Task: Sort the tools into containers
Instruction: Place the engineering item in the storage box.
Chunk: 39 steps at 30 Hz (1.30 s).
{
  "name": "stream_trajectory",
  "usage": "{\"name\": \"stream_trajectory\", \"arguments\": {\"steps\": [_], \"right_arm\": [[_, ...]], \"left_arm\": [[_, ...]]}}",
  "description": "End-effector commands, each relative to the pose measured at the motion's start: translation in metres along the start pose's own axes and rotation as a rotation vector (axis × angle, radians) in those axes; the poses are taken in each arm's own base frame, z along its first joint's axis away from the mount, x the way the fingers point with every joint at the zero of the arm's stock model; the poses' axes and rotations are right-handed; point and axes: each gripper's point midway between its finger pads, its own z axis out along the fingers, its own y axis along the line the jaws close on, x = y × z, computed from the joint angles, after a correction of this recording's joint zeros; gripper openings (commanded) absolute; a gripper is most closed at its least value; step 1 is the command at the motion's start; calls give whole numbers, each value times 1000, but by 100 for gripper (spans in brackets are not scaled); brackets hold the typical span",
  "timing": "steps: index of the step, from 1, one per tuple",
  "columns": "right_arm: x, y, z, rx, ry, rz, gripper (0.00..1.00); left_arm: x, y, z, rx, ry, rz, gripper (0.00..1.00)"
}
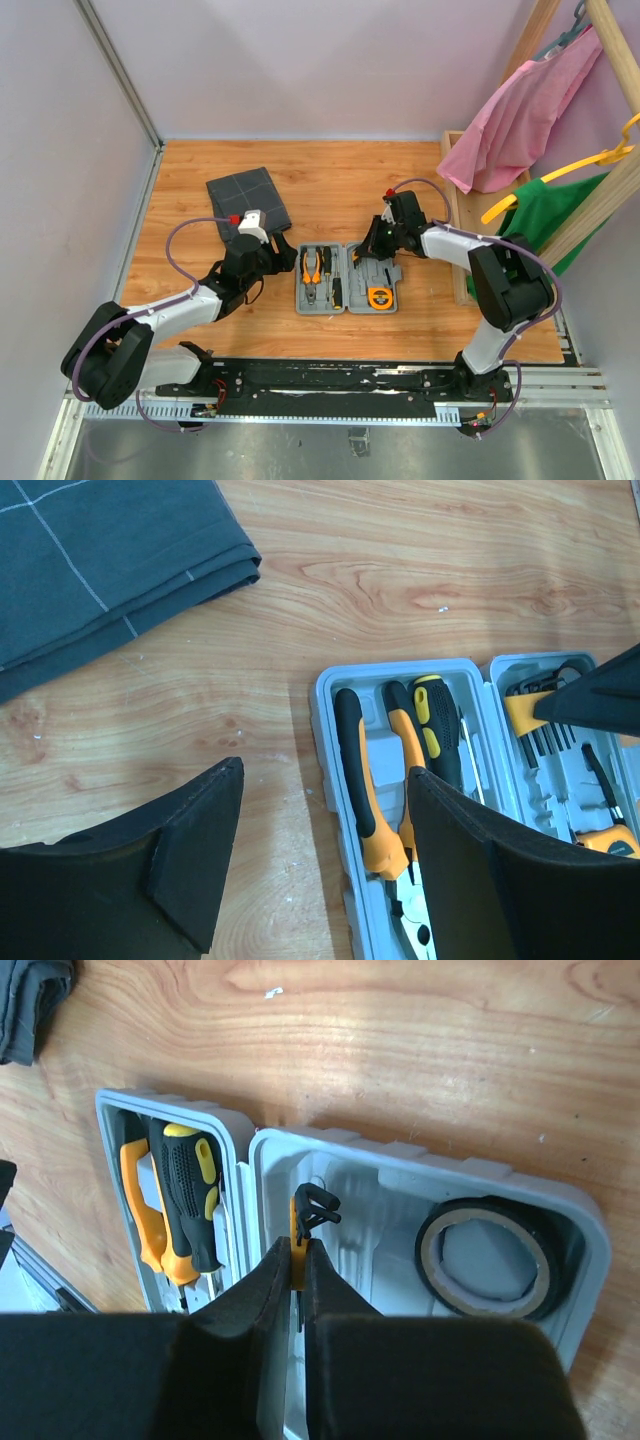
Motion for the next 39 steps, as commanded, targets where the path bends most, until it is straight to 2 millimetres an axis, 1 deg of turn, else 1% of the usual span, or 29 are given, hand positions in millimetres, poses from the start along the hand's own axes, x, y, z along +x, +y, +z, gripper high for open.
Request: {"name": "stream_trajectory", "arguments": {"steps": [1, 8, 13, 16, 20, 24, 28, 31, 33, 39], "right_arm": [[-18, 1, 4, -3, -42, 38, 7], [-14, 0, 12, -16, -20, 65, 13], [-16, -2, 11, -4, -31, 63, 26], [-15, -3, 9, 5, -31, 59, 32], [-15, -5, 2, 27, -38, 46, 38], [-19, -7, -11, 69, -62, 8, 43], [-25, -6, -32, 111, -96, -46, 45], [-26, -10, -48, 157, -117, -93, 46], [-25, -18, -60, 208, -133, -126, 47], [-20, -50, -99, 379, -221, -203, 53]], "left_arm": [[-17, -5, 2, 14, -47, -2, 70], [-17, -5, 1, 15, -47, -2, 70], [-17, -5, 2, 15, -45, 0, 70], [-16, -6, 2, 16, -43, 0, 70], [-17, -5, 2, 14, -44, 1, 70], [-17, -4, 2, 10, -46, 3, 70], [-18, -4, 1, 9, -48, 4, 70], [-19, -5, 1, 10, -50, 2, 70], [-20, -6, 0, 14, -50, 2, 70], [-21, -3, -8, 15, -70, -2, 70]]}}
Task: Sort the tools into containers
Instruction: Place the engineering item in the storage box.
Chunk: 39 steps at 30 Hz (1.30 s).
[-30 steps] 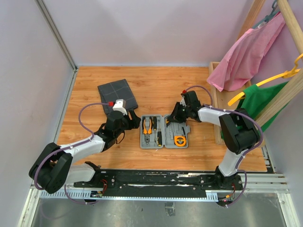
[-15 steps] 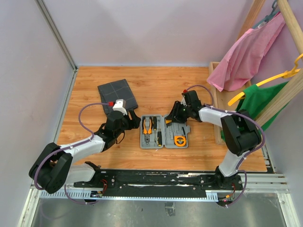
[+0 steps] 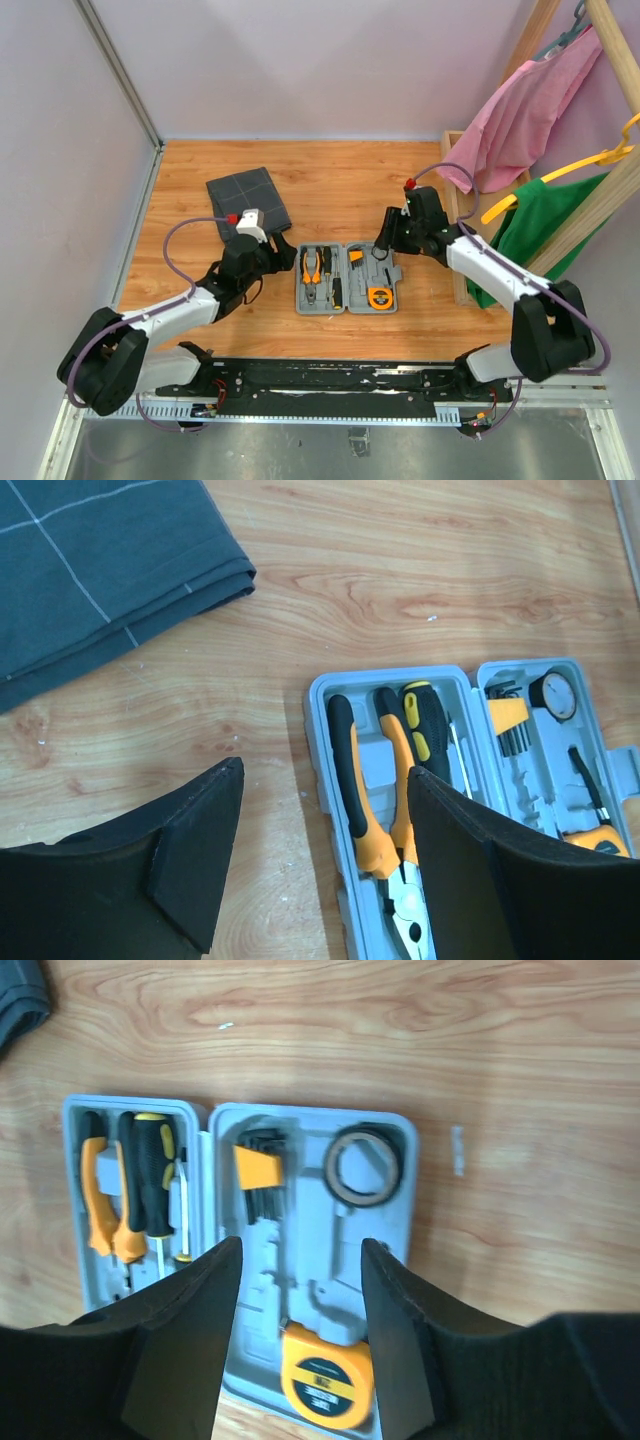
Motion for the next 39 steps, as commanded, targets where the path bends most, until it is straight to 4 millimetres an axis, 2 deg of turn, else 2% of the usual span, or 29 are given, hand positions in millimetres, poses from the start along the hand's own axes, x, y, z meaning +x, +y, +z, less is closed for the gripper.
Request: {"name": "stream_trajectory", "arguments": {"steps": [1, 7, 8, 15, 18, 21, 25, 33, 39], "right_arm": [[12, -49, -26, 200, -39, -70, 54], [27, -65, -38, 225, -61, -45, 59], [37, -72, -35, 191, -17, -4, 58], [51, -74, -25, 59, 27, 51, 47], [55, -66, -22, -3, 49, 38, 44], [55, -58, -19, -59, 59, 38, 43], [56, -58, -16, -66, 59, 53, 43], [68, -64, -8, -78, 108, 103, 32], [69, -67, -6, -106, 106, 129, 26]], "left_arm": [[-16, -1, -6, 10, -56, -4, 71], [-9, -6, -16, 30, -5, -31, 71], [0, -6, -24, 39, 39, -43, 71], [25, -2, -39, 55, 120, -73, 71], [31, -1, -43, 65, 135, -85, 71], [34, -1, -44, 66, 143, -98, 71], [36, -1, -45, 64, 148, -112, 71], [39, 1, -44, 56, 157, -115, 71], [44, 3, -45, 55, 169, -118, 71]]}}
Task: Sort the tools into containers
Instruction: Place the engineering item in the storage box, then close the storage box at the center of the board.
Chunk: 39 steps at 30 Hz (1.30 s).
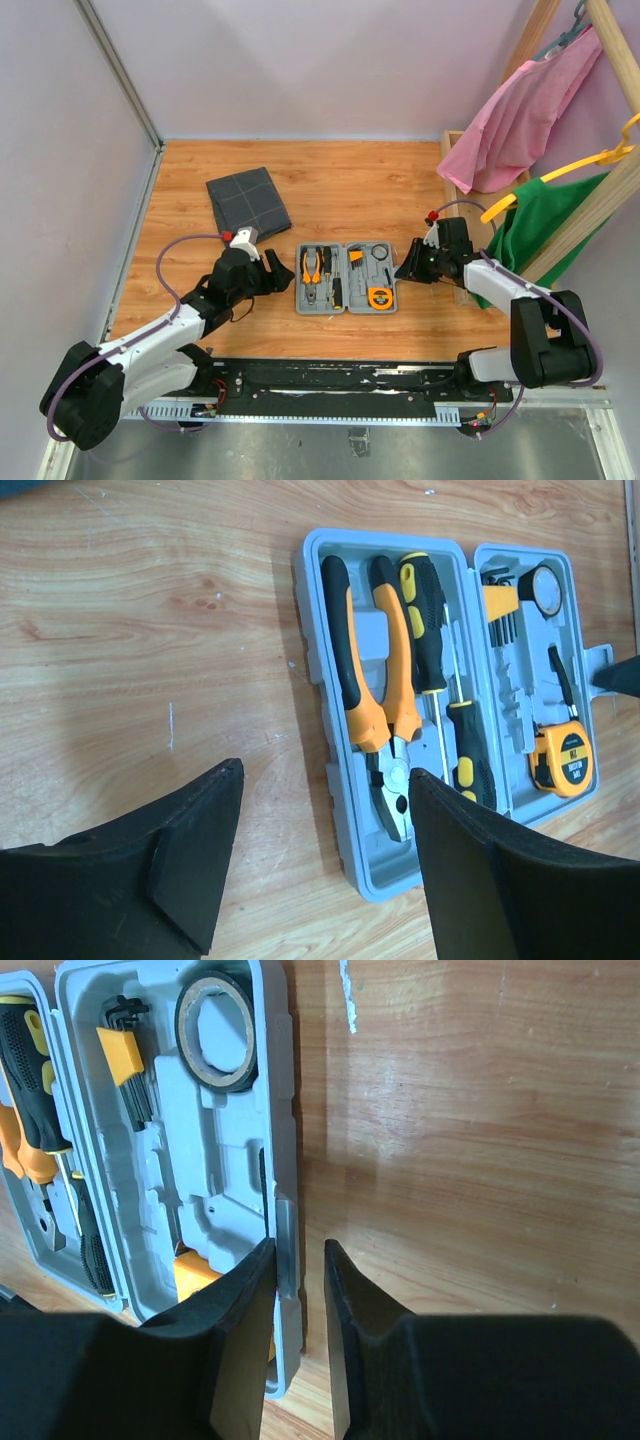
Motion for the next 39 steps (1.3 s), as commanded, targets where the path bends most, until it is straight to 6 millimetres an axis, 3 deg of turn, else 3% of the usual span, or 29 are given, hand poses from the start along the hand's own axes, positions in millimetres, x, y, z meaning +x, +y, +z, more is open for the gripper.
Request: {"name": "stream_trajectory", "arguments": {"steps": [1, 10, 21, 29, 39], "right_arm": [[-3, 0, 1, -47, -13, 24, 25], [-8, 10, 8, -158, -28, 50, 21], [1, 2, 13, -149, -5, 74, 8], [0, 3, 9, -155, -16, 77, 18], [-12, 7, -2, -171, -60, 71, 19]], "left_arm": [[4, 2, -1, 4, 6, -17, 71], [3, 2, -1, 9, 0, -23, 71], [8, 3, 0, 7, 8, -43, 71], [9, 2, 1, 15, 11, -58, 71], [10, 3, 1, 13, 11, -64, 71]]}}
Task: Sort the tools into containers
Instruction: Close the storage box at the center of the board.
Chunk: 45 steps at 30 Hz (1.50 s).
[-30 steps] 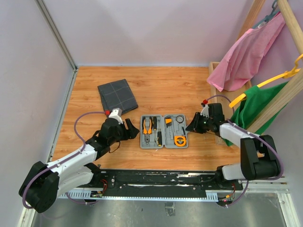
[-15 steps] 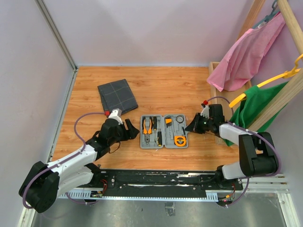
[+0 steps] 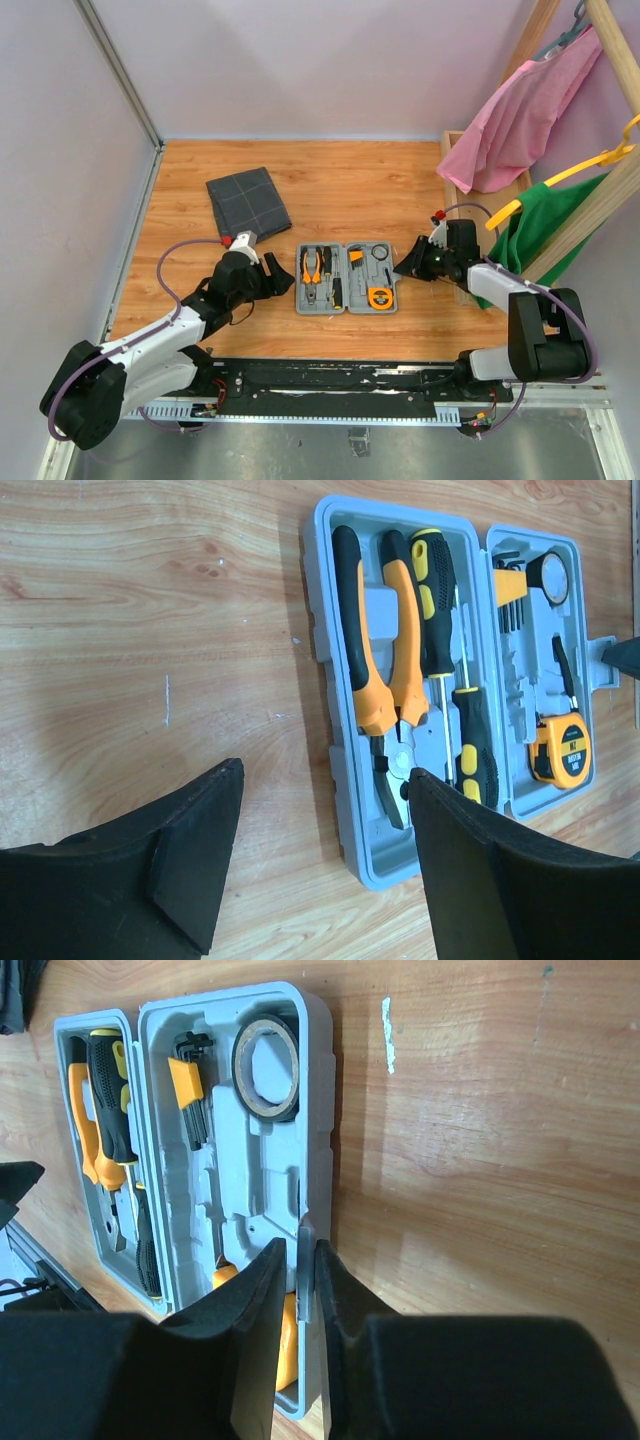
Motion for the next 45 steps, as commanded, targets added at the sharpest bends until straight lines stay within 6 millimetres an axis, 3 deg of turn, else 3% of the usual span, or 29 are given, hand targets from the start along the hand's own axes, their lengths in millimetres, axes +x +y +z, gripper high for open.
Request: {"name": "stream_trajectory", "arguments": {"steps": [1, 10, 20, 31, 40, 45], "right_arm": [[0, 1, -5, -13, -4, 9, 19], [10, -5, 1, -11, 45, 40, 17], [9, -7, 2, -4, 39, 39, 1], [19, 5, 11, -96, 39, 132, 1], [25, 18, 18, -130, 57, 98, 1], [25, 21, 21, -144, 67, 94, 1]], "left_arm": [[-3, -1, 2, 14, -20, -15, 71], [-2, -1, 4, 15, -16, -13, 71], [-1, 0, 3, 14, -15, -19, 71], [2, -3, 2, 30, -4, -57, 71], [14, 2, 7, 26, 22, -82, 78], [18, 3, 13, 34, 29, -76, 89]]}}
